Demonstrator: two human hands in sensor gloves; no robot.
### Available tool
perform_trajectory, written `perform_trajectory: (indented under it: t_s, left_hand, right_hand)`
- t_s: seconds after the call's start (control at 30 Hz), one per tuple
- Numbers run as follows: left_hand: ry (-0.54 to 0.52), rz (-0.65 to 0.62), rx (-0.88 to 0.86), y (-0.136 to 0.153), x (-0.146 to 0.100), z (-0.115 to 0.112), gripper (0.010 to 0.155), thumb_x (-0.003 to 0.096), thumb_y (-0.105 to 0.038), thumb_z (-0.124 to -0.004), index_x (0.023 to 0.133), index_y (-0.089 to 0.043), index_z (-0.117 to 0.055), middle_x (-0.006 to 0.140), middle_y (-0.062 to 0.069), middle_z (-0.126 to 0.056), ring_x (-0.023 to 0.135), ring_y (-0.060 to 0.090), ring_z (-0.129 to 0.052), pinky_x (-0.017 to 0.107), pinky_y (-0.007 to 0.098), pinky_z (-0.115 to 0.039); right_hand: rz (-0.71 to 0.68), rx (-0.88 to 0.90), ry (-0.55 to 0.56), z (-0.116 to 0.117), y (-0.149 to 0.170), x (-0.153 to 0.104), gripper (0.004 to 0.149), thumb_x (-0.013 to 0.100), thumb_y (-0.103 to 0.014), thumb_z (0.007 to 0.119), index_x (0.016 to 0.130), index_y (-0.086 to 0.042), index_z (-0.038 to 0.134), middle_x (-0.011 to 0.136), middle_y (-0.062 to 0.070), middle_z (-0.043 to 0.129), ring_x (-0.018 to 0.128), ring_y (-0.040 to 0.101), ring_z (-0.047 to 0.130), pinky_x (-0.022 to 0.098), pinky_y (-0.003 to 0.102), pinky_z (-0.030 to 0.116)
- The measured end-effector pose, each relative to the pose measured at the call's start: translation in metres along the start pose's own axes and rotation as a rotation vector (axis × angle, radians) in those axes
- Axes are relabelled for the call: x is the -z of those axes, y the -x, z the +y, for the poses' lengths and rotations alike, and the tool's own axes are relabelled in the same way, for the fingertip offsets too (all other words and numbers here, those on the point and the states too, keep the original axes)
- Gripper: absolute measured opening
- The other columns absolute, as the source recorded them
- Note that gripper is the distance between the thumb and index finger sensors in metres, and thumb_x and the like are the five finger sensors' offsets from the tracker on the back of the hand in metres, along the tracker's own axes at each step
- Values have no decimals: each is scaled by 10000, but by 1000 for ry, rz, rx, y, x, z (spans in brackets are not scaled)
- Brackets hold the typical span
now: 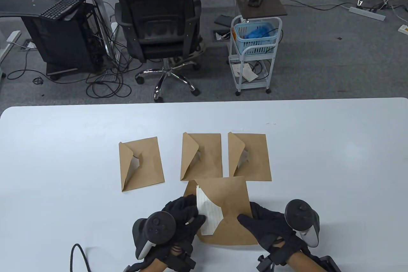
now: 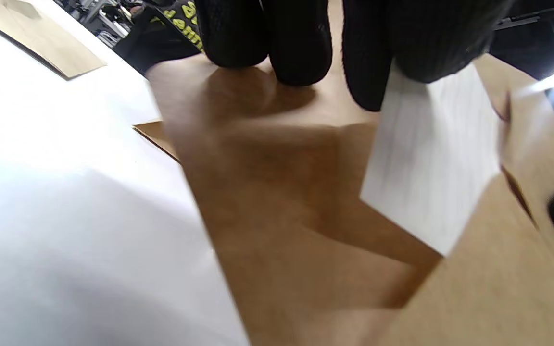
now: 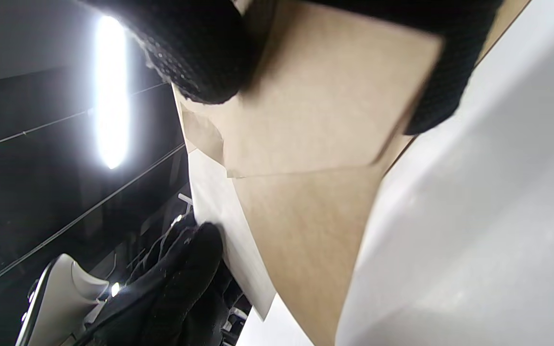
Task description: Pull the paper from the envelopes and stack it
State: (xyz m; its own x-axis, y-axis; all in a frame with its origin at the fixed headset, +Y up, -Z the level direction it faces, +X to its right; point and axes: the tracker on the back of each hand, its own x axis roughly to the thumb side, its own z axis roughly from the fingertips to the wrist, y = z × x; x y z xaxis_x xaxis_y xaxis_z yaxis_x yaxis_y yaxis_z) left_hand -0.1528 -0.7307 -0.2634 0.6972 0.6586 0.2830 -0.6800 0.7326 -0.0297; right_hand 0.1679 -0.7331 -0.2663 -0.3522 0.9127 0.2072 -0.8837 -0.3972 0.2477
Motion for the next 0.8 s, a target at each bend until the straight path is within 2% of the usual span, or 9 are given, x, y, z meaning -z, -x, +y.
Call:
perform_trajectory:
  t_s: [0.1,0.23,0.33,0.53,0.6,0.67,0.77,0.8]
  left_hand:
    - [-104,-16,99,6,-1,10,352,496,-436,-802,837,-379,-869,982,28,-830,966,366,-787,748,632,-491]
    - [-130,27,82,14,0,22,353,490,-430,-811,833,-371,-876,714,-34,-1023,758,277,-1005,703,584,-620]
    - [-114,53,81,19,1,26,366,475,-417,-838,821,-313,-898,604,-34,-1062,651,242,-1065,672,552,-671]
    - [16,124,154,26,7,16,393,465,-395,-868,833,-258,-894,568,-34,-1072,598,231,-1082,649,541,-689]
    - [62,138,178,27,8,11,491,466,-367,-871,932,-229,-808,588,-65,-1056,603,231,-1076,650,543,-685]
    - [95,135,222,26,10,6,640,466,-361,-871,1040,-189,-645,591,-65,-1052,598,234,-1075,646,545,-687]
    - [139,132,368,23,12,-2,755,463,-365,-872,1074,-179,-470,596,-76,-1045,578,222,-1082,641,536,-696]
    - [154,131,408,22,12,-4,768,465,-366,-869,1080,-213,-435,600,-79,-1042,576,218,-1083,642,534,-697]
  right_hand:
    - [-6,6,25,-11,1,-1,398,515,-313,816,898,-205,798,696,80,1006,423,200,1110,472,442,861]
    - [2,48,61,-30,4,-2,401,515,-310,815,900,-196,797,700,89,1003,429,206,1110,475,445,858]
    - [7,6,140,-49,7,-5,404,516,-308,814,902,-189,794,702,92,1001,433,209,1109,476,447,857]
    - [29,-83,254,-77,12,-9,406,516,-309,813,902,-184,794,702,90,1001,432,206,1111,477,446,857]
    - [42,-54,268,-81,15,-9,406,517,-308,813,902,-181,794,702,92,1001,433,207,1110,476,446,857]
    - [51,-43,269,-82,17,-9,409,517,-306,814,903,-174,791,702,98,1000,432,209,1110,476,447,856]
    - [47,-66,257,-80,17,-8,412,516,-308,813,904,-172,790,704,99,998,435,210,1110,477,447,856]
    - [44,-71,252,-79,16,-8,413,517,-308,813,906,-172,789,704,102,999,435,210,1110,478,447,856]
